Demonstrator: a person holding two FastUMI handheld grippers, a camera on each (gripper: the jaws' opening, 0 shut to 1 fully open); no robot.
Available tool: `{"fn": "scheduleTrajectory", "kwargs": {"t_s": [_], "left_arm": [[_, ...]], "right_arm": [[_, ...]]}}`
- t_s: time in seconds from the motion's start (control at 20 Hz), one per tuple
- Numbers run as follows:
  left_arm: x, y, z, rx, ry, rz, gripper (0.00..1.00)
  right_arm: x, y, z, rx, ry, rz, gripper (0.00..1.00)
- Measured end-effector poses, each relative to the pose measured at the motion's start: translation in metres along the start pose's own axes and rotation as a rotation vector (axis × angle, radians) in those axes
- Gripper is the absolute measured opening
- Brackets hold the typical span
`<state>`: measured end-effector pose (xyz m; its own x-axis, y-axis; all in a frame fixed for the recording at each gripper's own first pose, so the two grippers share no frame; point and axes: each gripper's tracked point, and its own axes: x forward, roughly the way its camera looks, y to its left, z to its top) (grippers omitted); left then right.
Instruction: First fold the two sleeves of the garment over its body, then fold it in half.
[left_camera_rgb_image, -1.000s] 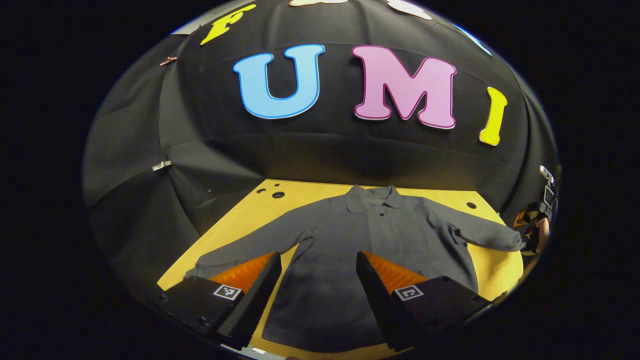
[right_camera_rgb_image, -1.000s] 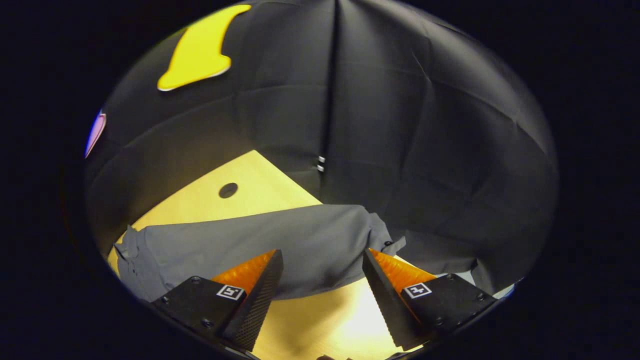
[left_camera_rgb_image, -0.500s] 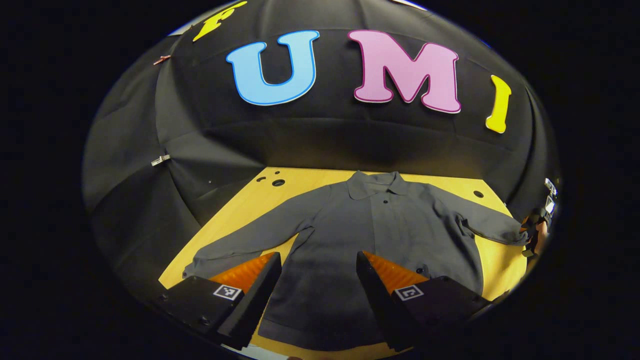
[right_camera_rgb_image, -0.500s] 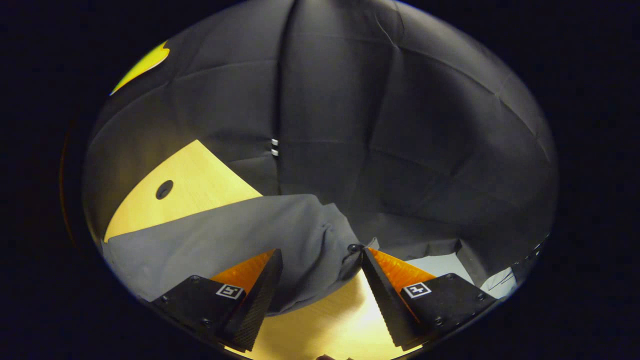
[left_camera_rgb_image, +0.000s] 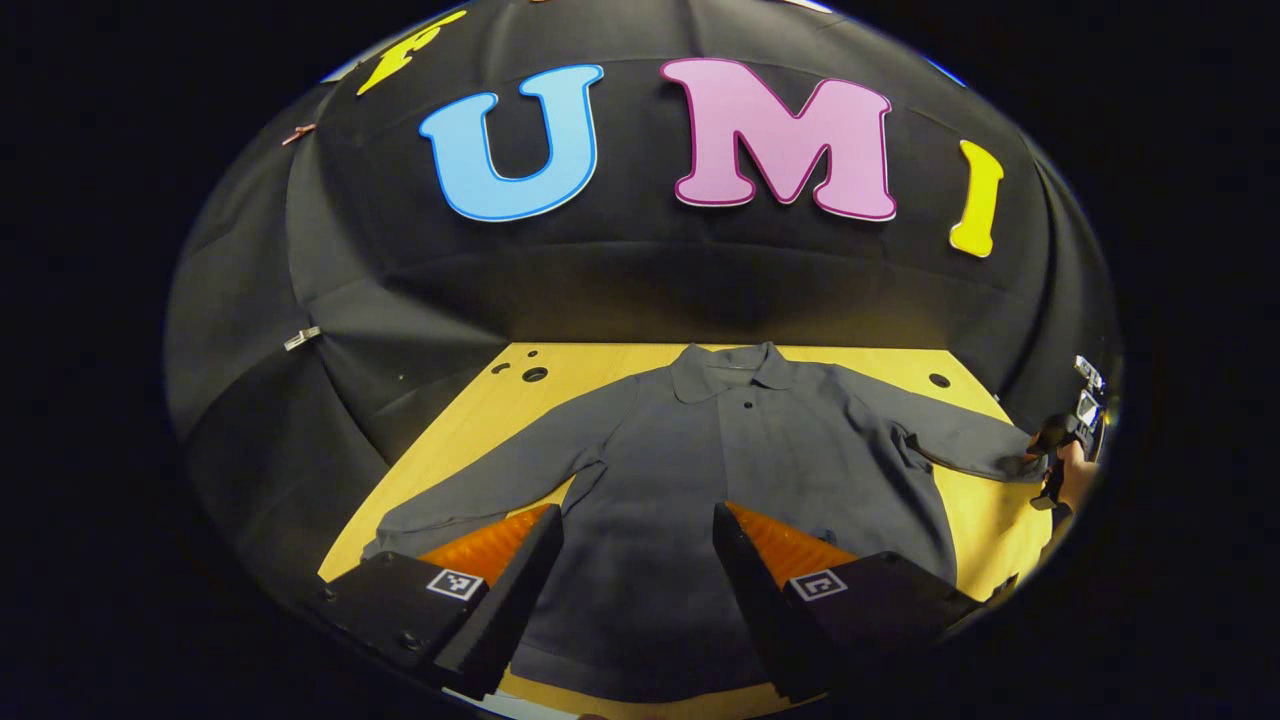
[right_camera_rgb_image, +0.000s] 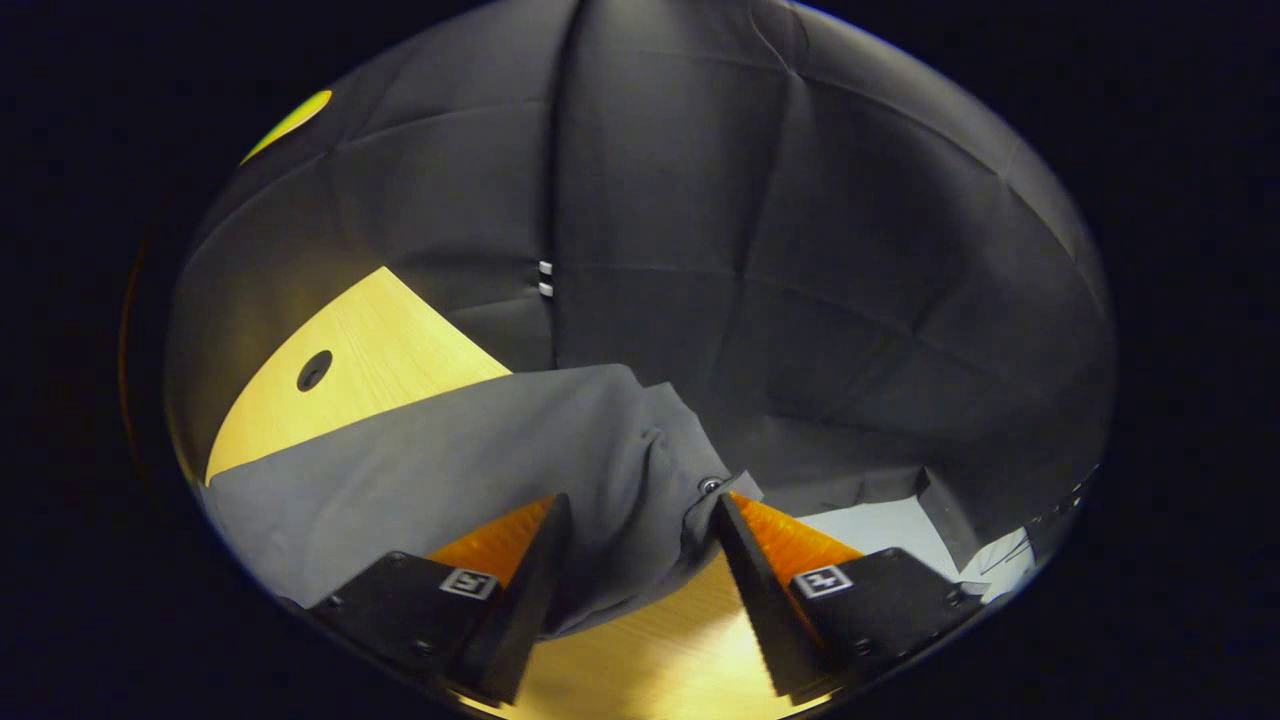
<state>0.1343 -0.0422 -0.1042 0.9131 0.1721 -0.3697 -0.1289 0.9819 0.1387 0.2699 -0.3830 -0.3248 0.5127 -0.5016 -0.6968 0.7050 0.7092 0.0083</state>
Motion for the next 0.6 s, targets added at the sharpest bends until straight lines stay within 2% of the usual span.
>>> {"fn": "scheduleTrajectory", "kwargs": {"t_s": [0.2, 0.3, 0.35, 0.6], "left_arm": [[-0.002, 0.0, -0.005, -0.025, 0.019, -0.005, 0.95], [-0.003, 0.001, -0.007, -0.028, 0.022, -0.009, 0.95], [-0.005, 0.002, -0.006, -0.028, 0.023, -0.008, 0.95], [-0.001, 0.009, -0.012, -0.045, 0.037, 0.003, 0.95]], "right_arm": [[-0.013, 0.001, 0.005, -0.058, -0.041, 0.062, 0.31], [-0.018, 0.0, 0.008, -0.07, -0.051, 0.071, 0.21], [-0.017, 0.003, 0.008, -0.071, -0.053, 0.073, 0.08], [-0.027, 0.015, 0.01, -0.037, -0.004, 0.157, 0.05]]}}
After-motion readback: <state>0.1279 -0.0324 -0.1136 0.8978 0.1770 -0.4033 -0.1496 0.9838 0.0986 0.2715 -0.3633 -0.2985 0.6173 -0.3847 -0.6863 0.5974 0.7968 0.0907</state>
